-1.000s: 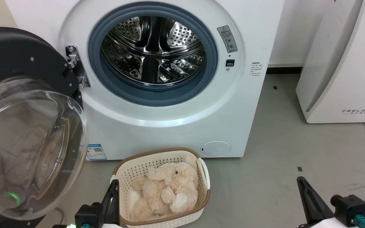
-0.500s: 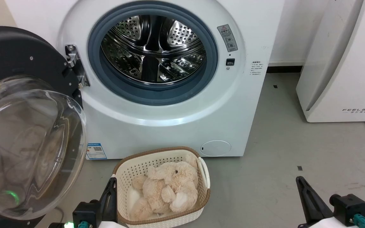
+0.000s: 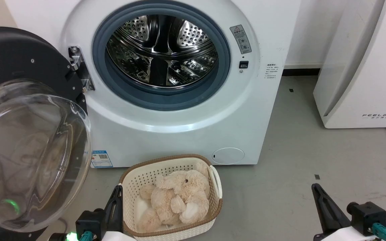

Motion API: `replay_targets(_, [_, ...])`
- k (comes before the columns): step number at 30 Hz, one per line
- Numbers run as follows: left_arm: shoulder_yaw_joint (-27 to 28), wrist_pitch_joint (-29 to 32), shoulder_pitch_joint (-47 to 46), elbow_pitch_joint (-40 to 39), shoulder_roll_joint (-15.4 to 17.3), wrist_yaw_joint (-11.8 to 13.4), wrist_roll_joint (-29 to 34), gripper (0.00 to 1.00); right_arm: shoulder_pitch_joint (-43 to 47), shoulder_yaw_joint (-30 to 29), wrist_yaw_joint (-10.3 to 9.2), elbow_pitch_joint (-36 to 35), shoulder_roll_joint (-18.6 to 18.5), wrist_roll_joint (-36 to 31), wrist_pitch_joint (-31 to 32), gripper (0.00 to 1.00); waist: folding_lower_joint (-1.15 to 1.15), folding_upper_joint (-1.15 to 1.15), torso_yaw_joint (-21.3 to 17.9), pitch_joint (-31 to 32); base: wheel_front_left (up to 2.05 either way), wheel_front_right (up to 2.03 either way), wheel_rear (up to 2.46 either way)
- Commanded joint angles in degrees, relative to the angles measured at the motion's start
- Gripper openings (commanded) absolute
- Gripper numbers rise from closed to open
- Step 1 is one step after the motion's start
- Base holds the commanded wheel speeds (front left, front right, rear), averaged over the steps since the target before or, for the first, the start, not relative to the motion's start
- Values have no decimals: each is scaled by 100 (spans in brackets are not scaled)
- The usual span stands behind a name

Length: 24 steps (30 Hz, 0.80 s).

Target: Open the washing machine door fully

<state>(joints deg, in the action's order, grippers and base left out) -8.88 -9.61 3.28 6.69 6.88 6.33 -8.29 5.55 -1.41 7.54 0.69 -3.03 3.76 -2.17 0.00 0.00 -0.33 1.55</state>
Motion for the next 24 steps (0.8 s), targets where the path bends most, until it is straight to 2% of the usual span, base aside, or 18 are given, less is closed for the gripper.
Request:
replay_targets(1, [31,26,-90,-44,-15,-34,67,0,-87,16,-2,-21,5,-60,0,0,0,0,1,-2,0,0,0])
replay_targets(24, [252,267,-152,-205,-115,-189,263,0,-208,49,-3,-33,8,-142,56,0,0,0,9,-42,0,0,0])
